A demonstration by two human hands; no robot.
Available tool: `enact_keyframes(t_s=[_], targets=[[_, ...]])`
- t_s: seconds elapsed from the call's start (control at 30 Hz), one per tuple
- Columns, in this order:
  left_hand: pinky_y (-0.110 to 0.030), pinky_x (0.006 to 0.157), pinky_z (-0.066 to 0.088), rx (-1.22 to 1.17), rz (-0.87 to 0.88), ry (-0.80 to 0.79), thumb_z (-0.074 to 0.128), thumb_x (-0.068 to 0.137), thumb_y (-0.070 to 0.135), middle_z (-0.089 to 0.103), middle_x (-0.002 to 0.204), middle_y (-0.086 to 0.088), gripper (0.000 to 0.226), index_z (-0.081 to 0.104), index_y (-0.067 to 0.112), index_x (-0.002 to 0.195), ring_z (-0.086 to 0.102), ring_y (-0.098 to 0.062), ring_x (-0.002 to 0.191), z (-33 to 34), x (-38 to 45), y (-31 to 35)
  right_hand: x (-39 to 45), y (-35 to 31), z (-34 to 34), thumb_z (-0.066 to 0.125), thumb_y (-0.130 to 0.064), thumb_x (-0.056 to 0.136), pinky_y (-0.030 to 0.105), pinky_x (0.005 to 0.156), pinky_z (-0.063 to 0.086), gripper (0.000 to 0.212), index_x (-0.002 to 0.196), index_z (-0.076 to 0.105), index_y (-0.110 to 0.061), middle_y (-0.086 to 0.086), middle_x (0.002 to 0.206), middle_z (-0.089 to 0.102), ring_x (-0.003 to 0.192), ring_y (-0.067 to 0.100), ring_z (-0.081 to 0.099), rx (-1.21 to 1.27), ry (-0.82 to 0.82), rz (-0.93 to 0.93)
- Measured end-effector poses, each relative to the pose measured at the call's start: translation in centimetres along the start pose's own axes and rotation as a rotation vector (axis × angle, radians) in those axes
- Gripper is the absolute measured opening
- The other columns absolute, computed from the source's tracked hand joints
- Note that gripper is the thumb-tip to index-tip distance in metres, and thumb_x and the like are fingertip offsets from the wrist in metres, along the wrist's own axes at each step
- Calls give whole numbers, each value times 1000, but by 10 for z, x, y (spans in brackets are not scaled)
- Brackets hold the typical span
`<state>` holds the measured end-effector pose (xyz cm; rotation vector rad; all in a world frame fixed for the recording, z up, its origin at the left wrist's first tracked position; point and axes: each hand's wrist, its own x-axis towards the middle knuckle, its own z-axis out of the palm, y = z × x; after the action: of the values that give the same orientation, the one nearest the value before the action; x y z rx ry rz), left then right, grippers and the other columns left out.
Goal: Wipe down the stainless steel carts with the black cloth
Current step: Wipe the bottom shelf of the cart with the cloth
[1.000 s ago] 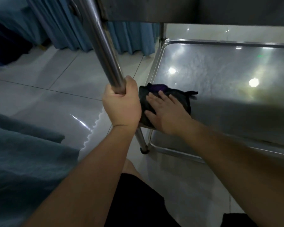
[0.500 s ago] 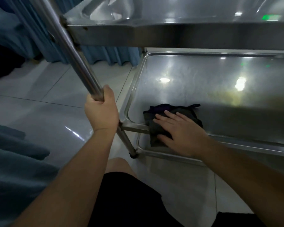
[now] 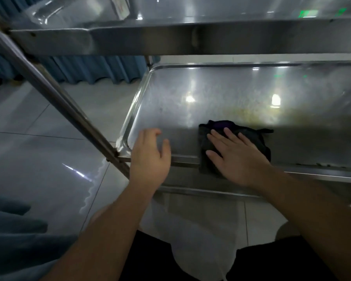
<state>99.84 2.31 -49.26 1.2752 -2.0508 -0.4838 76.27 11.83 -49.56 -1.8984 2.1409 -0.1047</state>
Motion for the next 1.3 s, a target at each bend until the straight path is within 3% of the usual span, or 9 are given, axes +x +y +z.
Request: enact_keyframes(t_s=[0.1, 0.23, 0.5, 0.67, 0.77, 0.87, 1.07, 1.3], targets=[[-43, 106, 48, 141, 88, -148, 45, 107, 38, 56, 143, -6, 43, 57, 14, 140, 59, -26, 124, 23, 30, 22, 9, -7, 5, -4, -70, 98, 35, 124, -10, 74, 165, 2, -38, -21, 170, -6, 157, 7, -11, -29, 21, -52], [-49, 121, 38, 202, 5, -282, 35, 112, 43, 46, 160, -5, 50, 48, 17, 153, 44, -25, 147, 53, 36, 29, -5, 6, 5, -4, -71, 99, 33, 123, -12, 73, 165, 3, -39, -22, 169, -6, 157, 6, -11, -26, 27, -74], [-48, 105, 48, 311, 32, -227, 35, 112, 41, 60, 138, -8, 45, 52, 17, 145, 59, -31, 122, 61, 31, 31, -93, 105, -9, -3, -75, 98, 30, 126, -6, 71, 162, 3, -47, -28, 168, 0, 154, -5, -16, -57, 38, 127], [-52, 108, 46, 331, 27, -265, 37, 112, 35, 59, 139, -14, 44, 53, 11, 145, 56, -36, 128, 57, 30, 39, -80, 64, -6, 2, -77, 96, 36, 127, -4, 75, 163, 6, -44, -23, 170, 5, 157, 4, -10, -8, 63, 85], [-52, 106, 46, 346, 15, -280, 37, 113, 33, 59, 137, -15, 41, 53, 10, 143, 56, -38, 125, 55, 31, 41, -50, 21, 7, 27, -82, 92, 42, 128, -2, 86, 164, 9, -39, -17, 172, 8, 159, 13, -3, -60, 38, -108], [-51, 103, 47, 342, 7, -286, 37, 113, 32, 59, 136, -15, 40, 54, 10, 141, 57, -38, 121, 55, 32, 43, -35, 13, 15, 47, -64, 97, 44, 128, 1, 83, 165, 10, -35, -14, 173, 9, 160, 16, 1, -117, 41, -169], [-51, 103, 49, 356, 38, -297, 36, 113, 35, 60, 133, -12, 40, 52, 12, 142, 58, -33, 120, 54, 30, 43, -76, 78, 13, 39, -63, 100, 37, 127, 3, 70, 163, 18, -42, -24, 169, 14, 158, 5, 3, -60, 123, -81], [-53, 107, 46, 395, 164, -219, 38, 111, 33, 62, 143, -17, 44, 58, 7, 141, 59, -38, 130, 62, 12, 63, -156, 176, -11, 46, -63, 96, 34, 128, 7, 71, 161, 28, -41, -23, 166, 22, 157, 2, 8, -65, 149, 119]])
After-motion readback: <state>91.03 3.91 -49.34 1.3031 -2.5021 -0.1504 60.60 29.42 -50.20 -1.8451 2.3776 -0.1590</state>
